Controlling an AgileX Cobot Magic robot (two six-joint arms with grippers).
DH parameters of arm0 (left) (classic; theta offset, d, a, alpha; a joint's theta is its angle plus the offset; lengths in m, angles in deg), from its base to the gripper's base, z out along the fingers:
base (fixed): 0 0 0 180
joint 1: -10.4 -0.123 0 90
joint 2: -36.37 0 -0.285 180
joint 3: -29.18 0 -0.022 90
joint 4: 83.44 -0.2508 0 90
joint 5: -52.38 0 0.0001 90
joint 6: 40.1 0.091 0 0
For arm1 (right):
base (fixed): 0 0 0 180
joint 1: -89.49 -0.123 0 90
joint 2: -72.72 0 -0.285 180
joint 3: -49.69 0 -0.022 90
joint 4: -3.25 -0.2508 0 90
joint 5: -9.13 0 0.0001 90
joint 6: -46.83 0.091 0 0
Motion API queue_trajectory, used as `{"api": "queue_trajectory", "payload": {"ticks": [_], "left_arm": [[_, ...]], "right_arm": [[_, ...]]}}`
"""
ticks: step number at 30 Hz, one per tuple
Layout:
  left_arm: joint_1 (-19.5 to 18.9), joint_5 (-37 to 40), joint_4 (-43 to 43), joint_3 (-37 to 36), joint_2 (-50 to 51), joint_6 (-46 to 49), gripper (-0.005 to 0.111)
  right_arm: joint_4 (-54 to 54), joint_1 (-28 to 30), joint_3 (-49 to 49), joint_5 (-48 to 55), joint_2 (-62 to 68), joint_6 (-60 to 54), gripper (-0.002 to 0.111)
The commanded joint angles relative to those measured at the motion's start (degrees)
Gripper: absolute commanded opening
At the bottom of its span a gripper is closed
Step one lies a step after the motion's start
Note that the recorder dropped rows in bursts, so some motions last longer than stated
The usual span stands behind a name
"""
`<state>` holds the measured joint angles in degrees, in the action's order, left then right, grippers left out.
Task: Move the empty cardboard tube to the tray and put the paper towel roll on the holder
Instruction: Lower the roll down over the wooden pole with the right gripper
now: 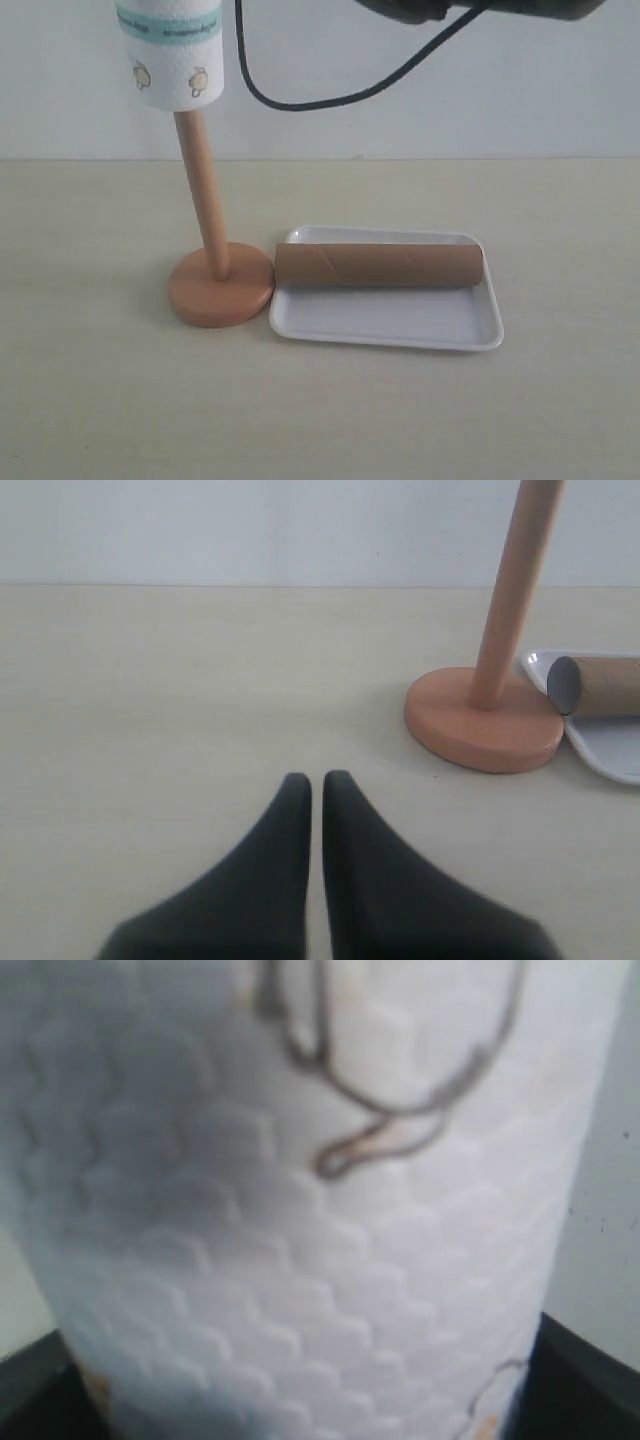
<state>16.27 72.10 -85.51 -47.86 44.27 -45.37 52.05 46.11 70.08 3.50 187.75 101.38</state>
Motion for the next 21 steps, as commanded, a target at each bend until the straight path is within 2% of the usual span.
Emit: {"api": "queue_trajectory", "payload": {"ticks": [1, 7, 21], "left_arm": [[-0.16, -0.36, -0.38, -0.17, -0.12, 0.28, 0.004], [-0.16, -0.36, -0.38, -0.17, -0.12, 0.28, 0.004], [-0.16, -0.36, -0.38, -0.17, -0.12, 0.28, 0.004]], "right_arm": [[-0.22, 0.07, 0.76, -1.59, 2.08, 0.15, 0.001], [-0.22, 0.07, 0.76, -1.6, 5.44, -0.1, 0.001], [-0.22, 0.07, -6.74, -4.8, 5.43, -1.23, 0.001]]}}
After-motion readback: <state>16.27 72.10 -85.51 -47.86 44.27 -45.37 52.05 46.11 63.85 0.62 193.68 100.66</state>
